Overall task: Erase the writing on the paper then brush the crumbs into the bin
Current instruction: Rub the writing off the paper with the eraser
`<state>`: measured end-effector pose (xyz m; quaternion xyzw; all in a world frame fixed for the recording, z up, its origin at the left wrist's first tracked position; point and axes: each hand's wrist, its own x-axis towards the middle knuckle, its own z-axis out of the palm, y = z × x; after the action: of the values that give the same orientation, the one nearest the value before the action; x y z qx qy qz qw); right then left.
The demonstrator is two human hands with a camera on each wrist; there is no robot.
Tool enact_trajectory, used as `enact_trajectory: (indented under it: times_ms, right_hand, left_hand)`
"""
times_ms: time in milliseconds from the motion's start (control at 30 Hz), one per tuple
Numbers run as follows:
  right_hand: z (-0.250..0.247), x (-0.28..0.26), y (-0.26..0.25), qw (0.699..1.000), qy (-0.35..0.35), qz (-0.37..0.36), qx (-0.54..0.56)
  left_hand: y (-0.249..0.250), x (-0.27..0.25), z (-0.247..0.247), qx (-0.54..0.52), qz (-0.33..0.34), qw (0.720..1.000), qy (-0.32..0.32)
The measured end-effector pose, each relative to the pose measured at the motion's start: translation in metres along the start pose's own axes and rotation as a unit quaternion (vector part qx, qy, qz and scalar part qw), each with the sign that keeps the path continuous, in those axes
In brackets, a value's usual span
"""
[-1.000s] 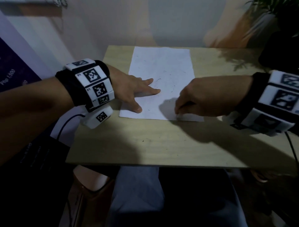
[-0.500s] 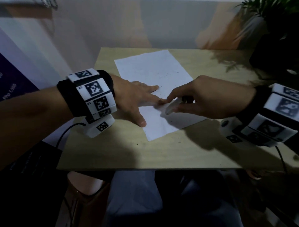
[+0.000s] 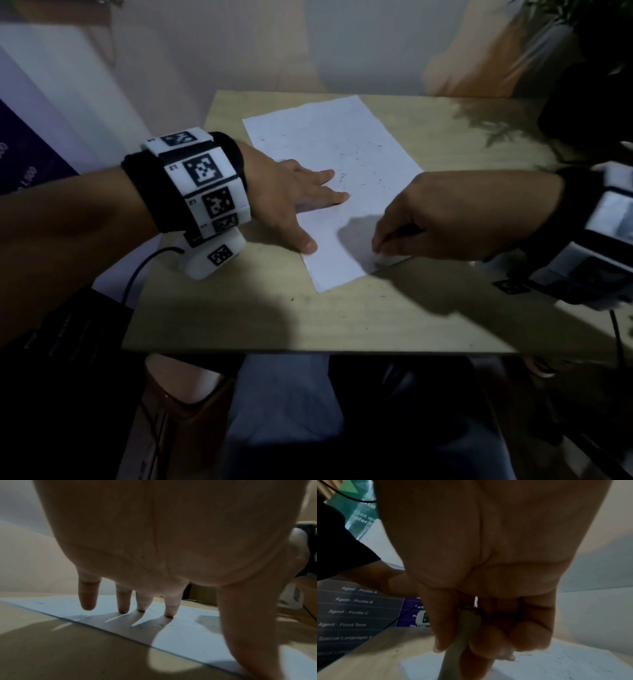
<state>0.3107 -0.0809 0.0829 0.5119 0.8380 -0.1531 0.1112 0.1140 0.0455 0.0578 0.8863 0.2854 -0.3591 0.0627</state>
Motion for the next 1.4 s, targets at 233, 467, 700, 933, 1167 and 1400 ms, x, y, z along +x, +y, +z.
enact_trajectory:
  times_ms: [233,467,700,933,1167,1400]
  right_hand:
    - [0.008,0.037,-0.046,0.983,0.152,-0.091,0.043]
    - [0.014,0.024,-0.046,0.995,0.042,-0.094,-0.009]
    - [-0.001,0.029,-0.041,0.995,0.05,-0.06,0.067]
    - [0.017,0.013,-0.047,0.996,0.019,-0.076,0.036]
    - [0.003,0.016,-0.039,0.993,0.09,-0.058,0.054]
    - [0.02,0.001,-0.029,0.991,-0.009,-0.079,0.109]
  left_hand:
    - [-0.006,0.002,0.0,-0.034,0.009,0.998,0.054]
    - [0.0,-0.006,-0.005,-0.054,-0.005,0.998,0.028]
    - [-0.003,-0.002,-0.002,-0.053,-0.016,0.998,0.042]
    - [-0.001,-0.006,-0.003,-0.053,-0.015,0.998,0.038]
    - [-0.001,-0.007,-0.001,-0.066,-0.012,0.997,0.041]
    - [0.003,-0.009,0.0,-0.064,-0.016,0.997,0.04]
